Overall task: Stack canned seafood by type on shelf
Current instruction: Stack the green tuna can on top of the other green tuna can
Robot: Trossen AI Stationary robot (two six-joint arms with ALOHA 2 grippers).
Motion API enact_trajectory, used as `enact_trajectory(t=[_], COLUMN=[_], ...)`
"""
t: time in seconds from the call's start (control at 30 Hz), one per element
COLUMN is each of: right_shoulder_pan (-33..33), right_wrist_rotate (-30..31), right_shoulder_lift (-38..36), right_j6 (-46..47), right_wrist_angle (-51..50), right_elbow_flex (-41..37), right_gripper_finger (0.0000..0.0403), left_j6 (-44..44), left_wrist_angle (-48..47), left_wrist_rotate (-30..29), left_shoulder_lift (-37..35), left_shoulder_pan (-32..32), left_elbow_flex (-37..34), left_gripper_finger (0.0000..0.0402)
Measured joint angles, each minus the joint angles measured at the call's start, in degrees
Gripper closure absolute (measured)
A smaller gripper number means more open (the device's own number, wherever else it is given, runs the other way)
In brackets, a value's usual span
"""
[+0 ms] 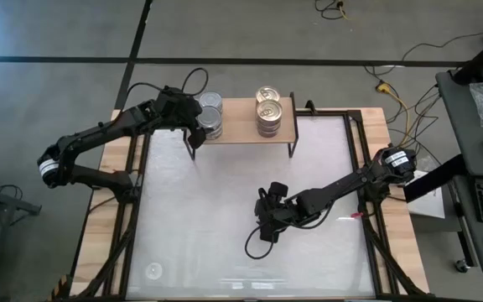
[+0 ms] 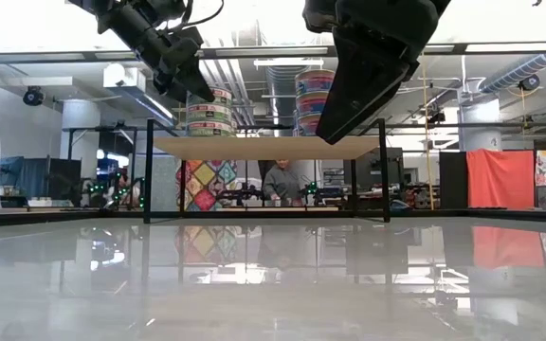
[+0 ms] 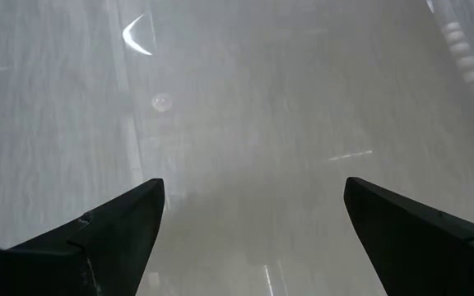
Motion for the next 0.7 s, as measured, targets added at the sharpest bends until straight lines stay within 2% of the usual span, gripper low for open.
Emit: enact_trajectory(t=[0.13,0.3,0.4,0.53,0.7], right_shoulder_pan=[0.0,-0.37,-1.44,-3.61,-9.06], right_wrist_rotate=[0.26,5.93,7.74,13.3,15.03], right_shoulder_lift=[0.0,-0.05,-0.76,-1.18,-0.63], right_j6=[-0.02,-4.15,-12.63,-28.97,-48.75], right_wrist_angle=[0.16,-0.58,-0.42,4.58,18.7], right_elbow_flex=[0.0,1.87,5.73,10.75,13.11], right_gripper_finger=[0.0035,0.0035,0.0035,0.0035,0.0035], left_j6=[0.0,0.02,0.03,0.35,0.45], left_wrist_angle=[0.0,-0.13,-0.52,-1.54,-2.0], left_wrist_rotate=[-0.01,-0.04,-0.01,-0.01,0.01], left_shoulder_lift=[0.0,0.0,-0.03,-0.11,-0.15], left_shoulder_pan=[0.0,0.0,-0.02,-0.02,-0.02], left_elbow_flex=[0.0,0.0,0.03,0.11,0.17], left_gripper_finger=[0.0009,0.0006,0.0007,0.0003,0.0002])
